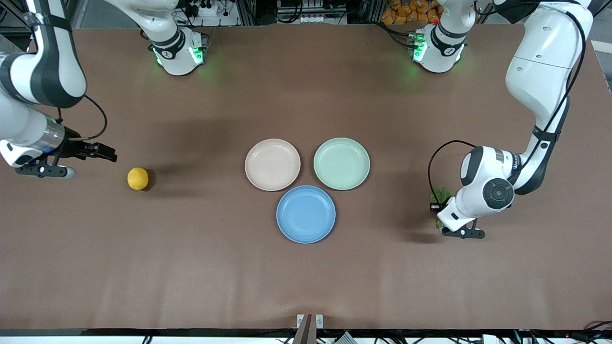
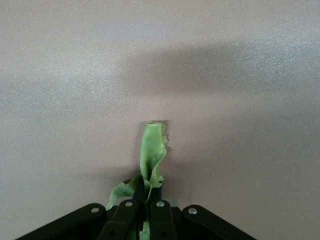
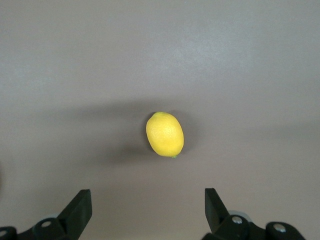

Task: Place lemon and lettuce in plates
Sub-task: 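Lower the left gripper onto the lettuce while the right gripper descends to the lemon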

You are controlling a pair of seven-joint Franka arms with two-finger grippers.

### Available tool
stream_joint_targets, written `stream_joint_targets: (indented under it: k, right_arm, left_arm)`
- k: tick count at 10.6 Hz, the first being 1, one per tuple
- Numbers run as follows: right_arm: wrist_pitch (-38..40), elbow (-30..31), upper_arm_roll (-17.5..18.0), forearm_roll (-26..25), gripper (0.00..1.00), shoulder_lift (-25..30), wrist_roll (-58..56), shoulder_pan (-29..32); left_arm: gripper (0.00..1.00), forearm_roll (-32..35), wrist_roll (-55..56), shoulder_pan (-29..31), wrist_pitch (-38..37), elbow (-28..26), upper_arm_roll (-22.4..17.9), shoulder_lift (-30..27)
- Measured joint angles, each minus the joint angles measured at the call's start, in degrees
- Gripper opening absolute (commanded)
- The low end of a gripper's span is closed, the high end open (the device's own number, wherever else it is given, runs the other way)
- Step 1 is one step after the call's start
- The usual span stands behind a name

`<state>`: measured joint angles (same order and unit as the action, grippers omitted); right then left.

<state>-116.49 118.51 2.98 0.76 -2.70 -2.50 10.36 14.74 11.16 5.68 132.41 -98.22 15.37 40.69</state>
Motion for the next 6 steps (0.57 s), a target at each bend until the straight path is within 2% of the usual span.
stream_joint_targets:
  k: [3,6]
  right_arm:
    - [-6.7,4.9,0.0,0.0,1.0,-1.3,-0.1,0.0]
    - [-9.7,5.7,0.0,0.0,1.0,-4.0,-0.1,0.0]
  left_arm:
    - [0.0,0.0,2.2,-1.8,0.2,0.4,0.1,0.0]
    - [0.0,0.0,8.4,-5.9,-0.4,1.4,0.5,-0.3]
